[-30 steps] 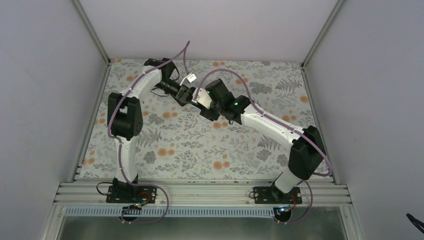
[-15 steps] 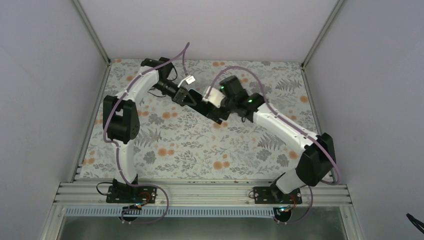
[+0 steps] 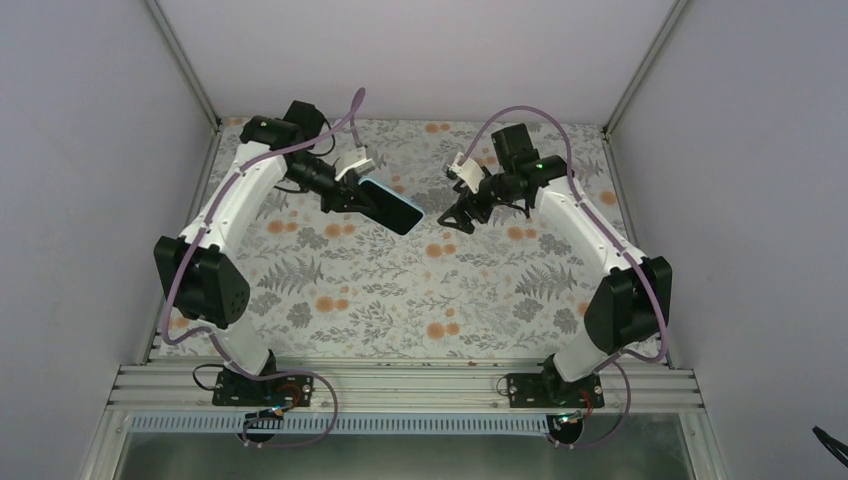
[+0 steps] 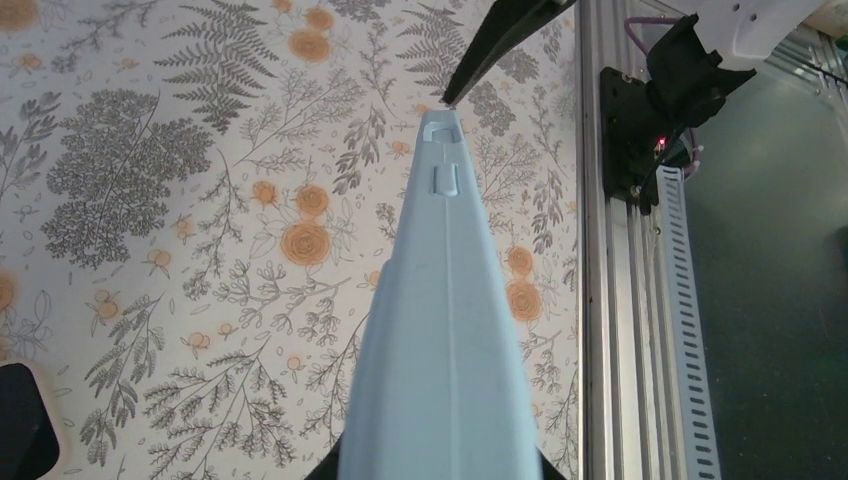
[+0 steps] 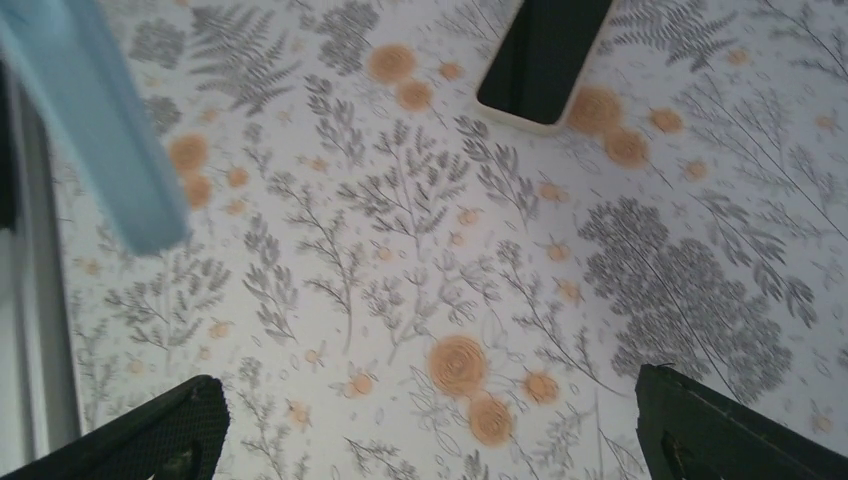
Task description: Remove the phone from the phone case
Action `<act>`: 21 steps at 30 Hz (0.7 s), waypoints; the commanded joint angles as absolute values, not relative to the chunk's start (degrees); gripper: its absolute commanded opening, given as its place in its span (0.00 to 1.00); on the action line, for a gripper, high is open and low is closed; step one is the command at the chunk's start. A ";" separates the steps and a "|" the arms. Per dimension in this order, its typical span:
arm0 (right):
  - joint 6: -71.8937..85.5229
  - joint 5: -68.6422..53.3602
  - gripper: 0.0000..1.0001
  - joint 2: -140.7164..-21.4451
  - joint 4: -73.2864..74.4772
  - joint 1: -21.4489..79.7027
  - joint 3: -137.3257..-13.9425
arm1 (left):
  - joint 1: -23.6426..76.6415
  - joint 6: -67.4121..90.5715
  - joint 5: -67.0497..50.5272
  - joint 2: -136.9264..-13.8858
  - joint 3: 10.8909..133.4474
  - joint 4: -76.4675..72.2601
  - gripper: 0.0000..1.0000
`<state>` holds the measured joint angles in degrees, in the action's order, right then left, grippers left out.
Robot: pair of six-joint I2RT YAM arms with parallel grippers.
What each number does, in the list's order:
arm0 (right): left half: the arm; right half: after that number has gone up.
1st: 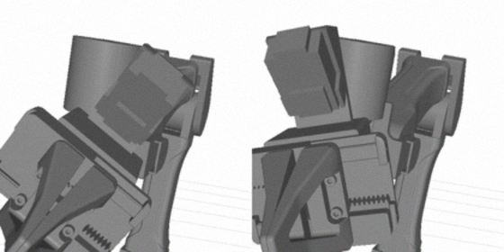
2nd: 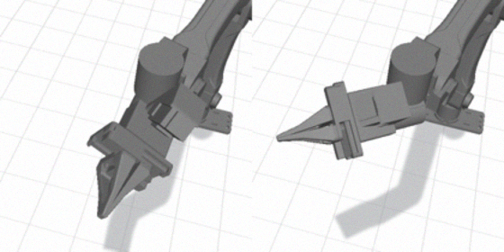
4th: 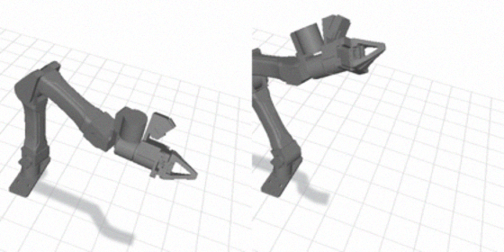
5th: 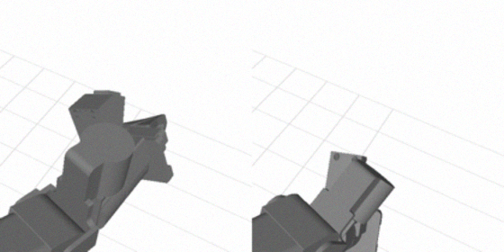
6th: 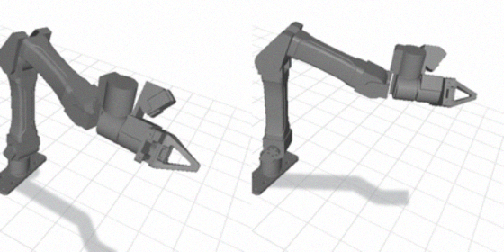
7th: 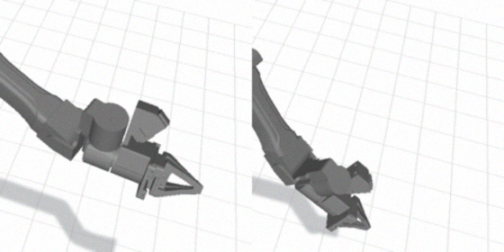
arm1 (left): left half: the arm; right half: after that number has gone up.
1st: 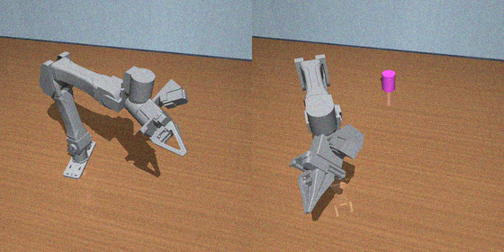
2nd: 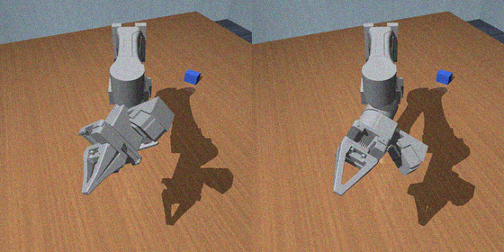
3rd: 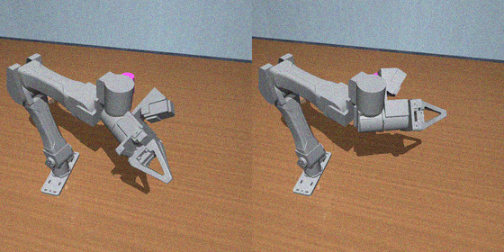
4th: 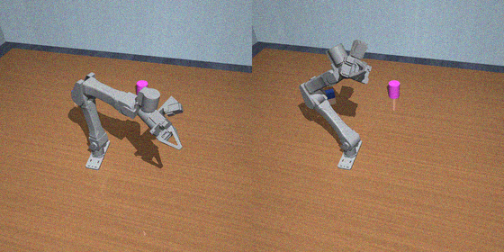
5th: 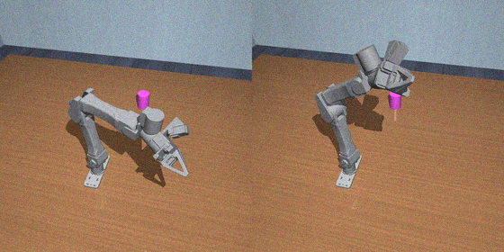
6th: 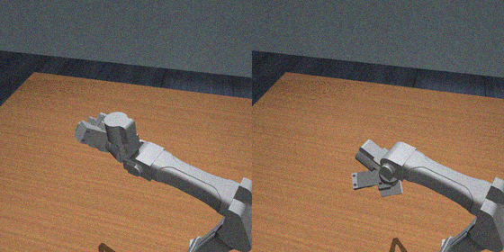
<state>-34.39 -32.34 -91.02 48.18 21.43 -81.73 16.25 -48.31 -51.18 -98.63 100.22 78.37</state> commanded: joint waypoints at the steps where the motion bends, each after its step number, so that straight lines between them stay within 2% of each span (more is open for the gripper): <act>1: -33.58 -40.91 1.00 -91.85 50.18 22.16 -85.33 | 16.28 -50.73 -52.72 -98.56 99.27 77.75 0.02; 7: -33.01 -43.11 1.00 -92.39 50.54 22.65 -86.73 | 16.33 -50.37 -53.27 -99.32 99.54 77.76 0.02; 21: -31.36 -39.68 1.00 -94.82 48.47 24.70 -86.84 | 16.36 -50.57 -56.05 -99.71 100.48 77.72 0.02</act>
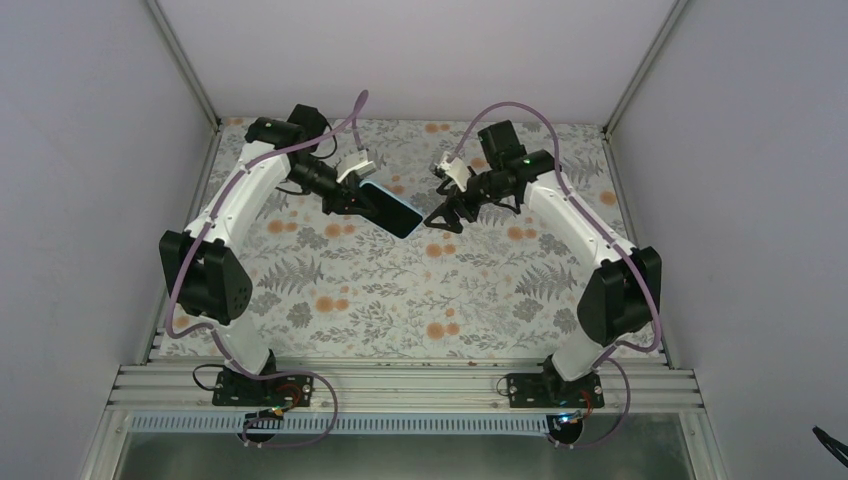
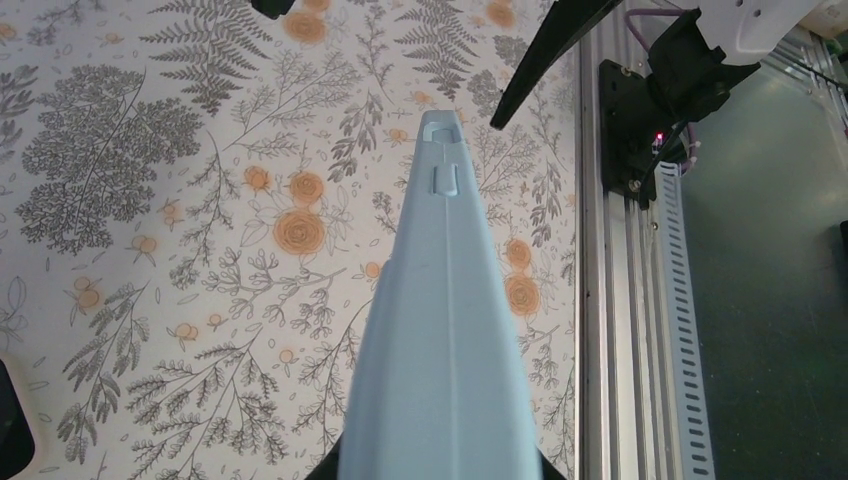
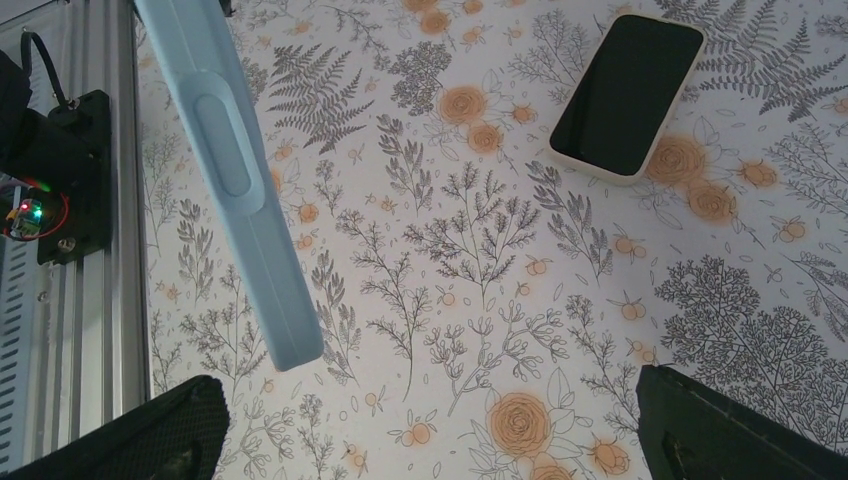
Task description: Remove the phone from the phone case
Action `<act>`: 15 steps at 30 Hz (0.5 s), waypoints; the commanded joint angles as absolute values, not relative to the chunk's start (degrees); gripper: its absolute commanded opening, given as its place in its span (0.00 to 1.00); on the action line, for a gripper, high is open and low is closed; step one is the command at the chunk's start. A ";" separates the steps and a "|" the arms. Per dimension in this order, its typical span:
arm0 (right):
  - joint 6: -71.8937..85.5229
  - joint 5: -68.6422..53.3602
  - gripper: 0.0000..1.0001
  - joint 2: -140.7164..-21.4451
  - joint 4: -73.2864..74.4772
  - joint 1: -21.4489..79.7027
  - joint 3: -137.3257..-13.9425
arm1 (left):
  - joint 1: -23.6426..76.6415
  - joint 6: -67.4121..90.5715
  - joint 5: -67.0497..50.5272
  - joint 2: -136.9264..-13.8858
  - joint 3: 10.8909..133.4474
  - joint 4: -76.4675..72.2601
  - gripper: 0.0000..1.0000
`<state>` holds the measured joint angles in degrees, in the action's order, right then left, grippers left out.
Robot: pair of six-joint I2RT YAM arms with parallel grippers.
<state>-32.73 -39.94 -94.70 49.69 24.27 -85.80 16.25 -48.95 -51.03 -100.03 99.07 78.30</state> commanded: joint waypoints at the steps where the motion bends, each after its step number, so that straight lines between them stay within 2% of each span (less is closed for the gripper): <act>1: -31.02 -39.15 1.00 -94.83 48.14 24.69 -86.85 | 16.31 -50.62 -56.07 -99.74 100.40 77.72 0.02; 15: -29.65 -35.28 1.00 -99.03 46.13 24.67 -88.49 | 16.41 -50.19 -55.72 -99.38 100.40 77.78 0.02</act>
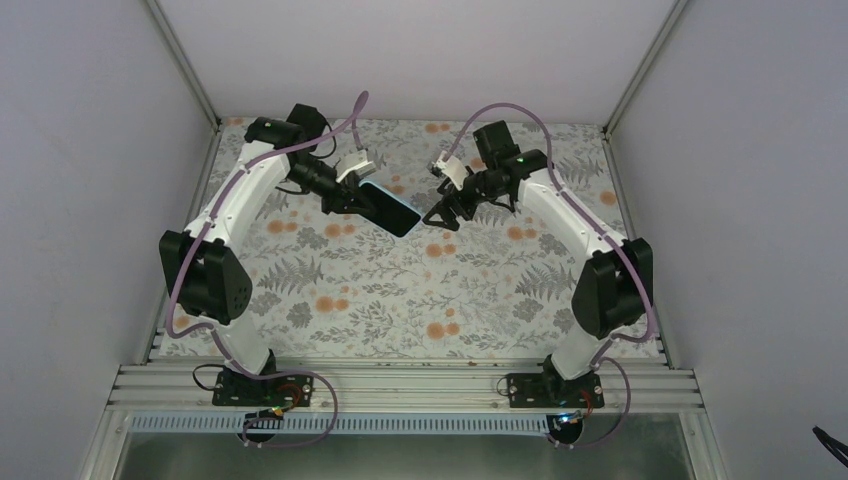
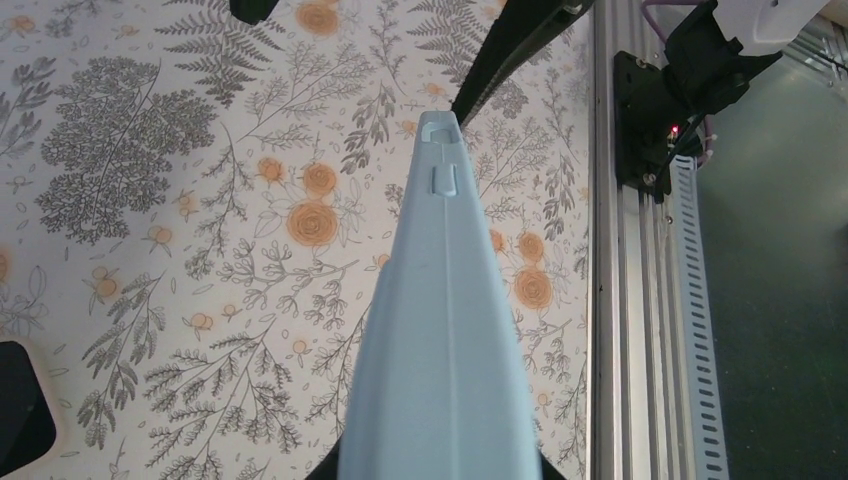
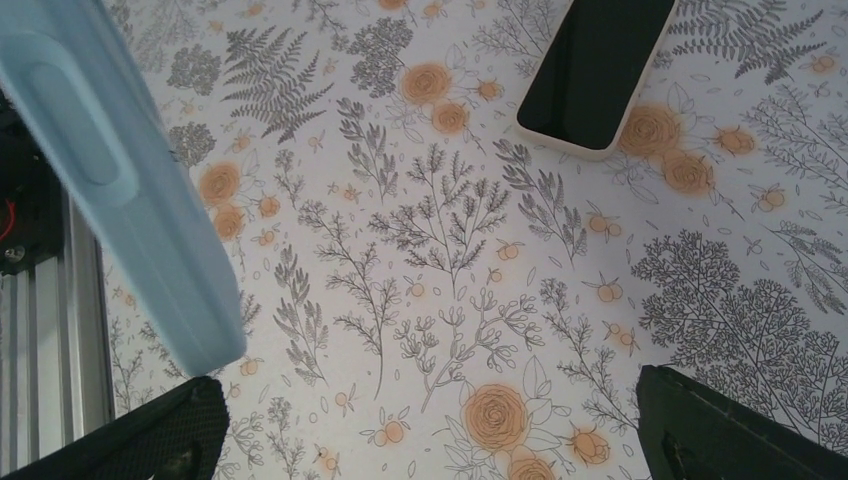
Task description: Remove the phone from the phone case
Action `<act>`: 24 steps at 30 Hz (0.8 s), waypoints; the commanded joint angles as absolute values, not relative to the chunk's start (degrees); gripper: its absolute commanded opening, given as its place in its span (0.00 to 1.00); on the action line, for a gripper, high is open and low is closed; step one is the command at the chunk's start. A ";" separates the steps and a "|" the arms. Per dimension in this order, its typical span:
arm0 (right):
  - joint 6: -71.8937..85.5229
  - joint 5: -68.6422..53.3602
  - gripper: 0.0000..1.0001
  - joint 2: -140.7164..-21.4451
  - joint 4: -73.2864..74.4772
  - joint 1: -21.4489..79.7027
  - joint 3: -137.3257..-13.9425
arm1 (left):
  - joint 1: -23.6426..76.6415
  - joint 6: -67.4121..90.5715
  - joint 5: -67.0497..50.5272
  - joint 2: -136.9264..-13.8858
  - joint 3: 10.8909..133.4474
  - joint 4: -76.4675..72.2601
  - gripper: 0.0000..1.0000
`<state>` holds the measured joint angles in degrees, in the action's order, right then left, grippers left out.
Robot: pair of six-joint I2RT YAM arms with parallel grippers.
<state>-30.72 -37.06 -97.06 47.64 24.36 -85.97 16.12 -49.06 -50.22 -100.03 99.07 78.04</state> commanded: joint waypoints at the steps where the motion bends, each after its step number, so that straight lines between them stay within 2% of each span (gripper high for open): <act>1: -29.50 -35.11 1.00 -99.29 46.21 24.69 -88.81 | 16.37 -50.19 -55.72 -99.34 100.37 77.75 0.02; 12: -30.79 -34.76 1.00 -100.54 48.26 24.67 -91.69 | 16.42 -50.63 -55.80 -98.98 99.26 77.77 0.02; 18: -34.09 -33.08 1.00 -96.95 49.28 24.28 -86.48 | 16.02 -50.97 -54.60 -98.33 99.74 77.69 0.02; 24: -35.93 -36.37 0.99 -95.69 51.72 24.35 -85.35 | 15.40 -51.06 -54.41 -99.12 100.64 77.70 0.02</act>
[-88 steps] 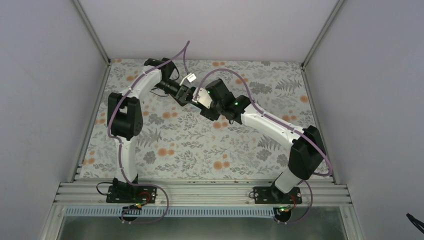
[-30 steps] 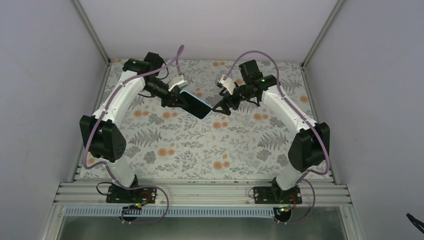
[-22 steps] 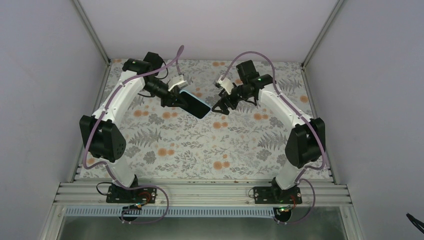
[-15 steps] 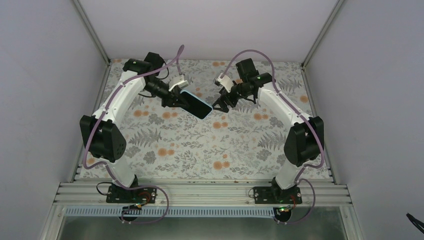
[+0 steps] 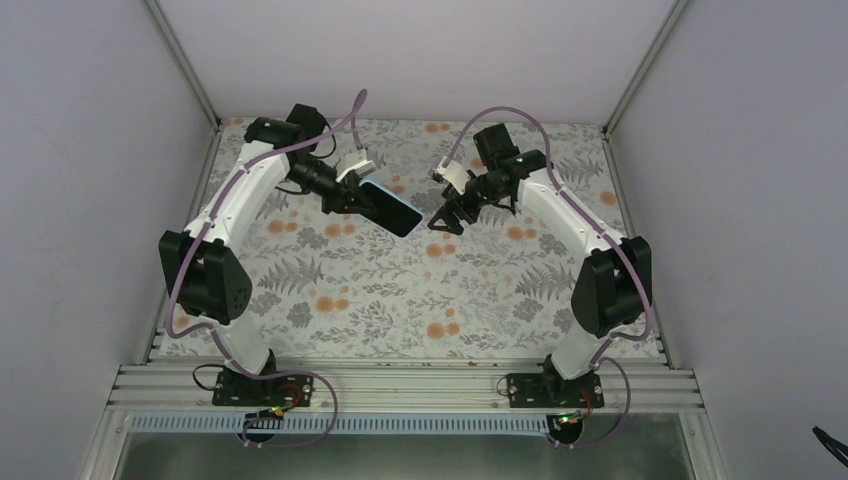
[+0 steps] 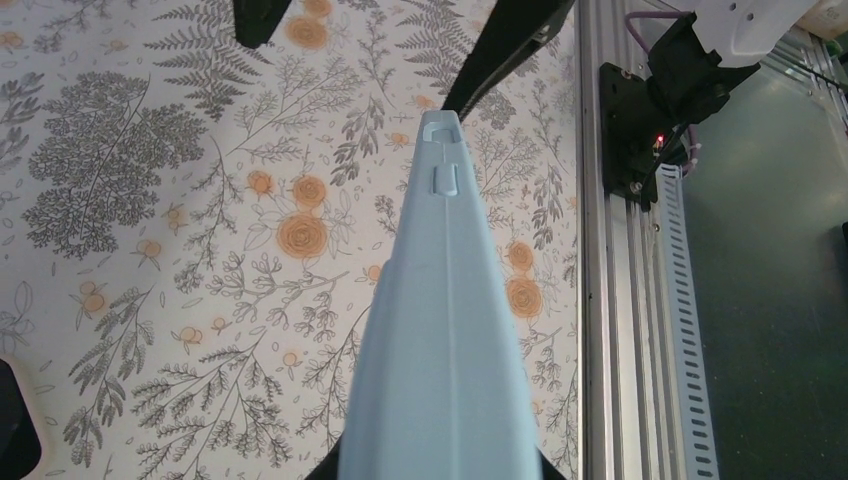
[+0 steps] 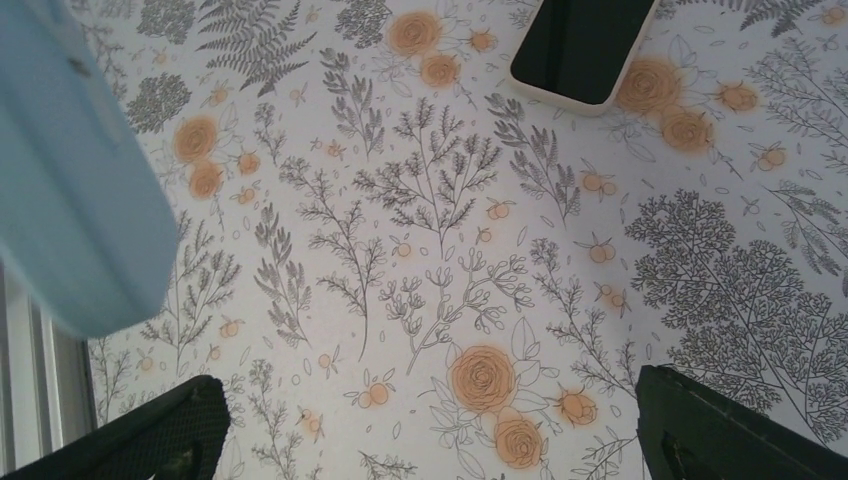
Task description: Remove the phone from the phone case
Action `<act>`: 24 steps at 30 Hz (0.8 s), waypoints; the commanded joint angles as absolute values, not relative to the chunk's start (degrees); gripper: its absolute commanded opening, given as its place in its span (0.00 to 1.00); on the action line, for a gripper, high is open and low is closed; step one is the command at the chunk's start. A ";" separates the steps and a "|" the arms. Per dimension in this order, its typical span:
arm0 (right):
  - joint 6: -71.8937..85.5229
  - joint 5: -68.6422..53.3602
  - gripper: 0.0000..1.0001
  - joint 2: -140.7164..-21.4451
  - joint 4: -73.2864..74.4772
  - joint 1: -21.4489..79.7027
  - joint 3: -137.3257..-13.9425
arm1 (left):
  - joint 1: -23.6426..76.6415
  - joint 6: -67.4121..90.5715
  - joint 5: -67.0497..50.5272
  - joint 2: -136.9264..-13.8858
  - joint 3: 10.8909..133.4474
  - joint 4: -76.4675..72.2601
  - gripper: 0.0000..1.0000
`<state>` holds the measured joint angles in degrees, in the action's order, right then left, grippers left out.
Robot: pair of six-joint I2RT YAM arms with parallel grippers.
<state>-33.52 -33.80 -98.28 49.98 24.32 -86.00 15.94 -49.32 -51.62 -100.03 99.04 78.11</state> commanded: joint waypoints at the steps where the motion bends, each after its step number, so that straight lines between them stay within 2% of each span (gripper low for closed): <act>1: -35.91 -36.72 0.99 -95.71 51.65 24.35 -85.28 | 15.35 -51.06 -54.47 -99.34 100.66 77.65 0.02; 12: -34.08 -40.59 0.97 -96.77 50.96 24.35 -88.02 | 15.36 -50.49 -56.14 -101.61 102.20 77.65 0.02; 24: -31.77 -37.97 0.94 -99.59 48.34 24.43 -90.47 | 15.41 -50.79 -57.20 -100.73 101.01 77.70 0.02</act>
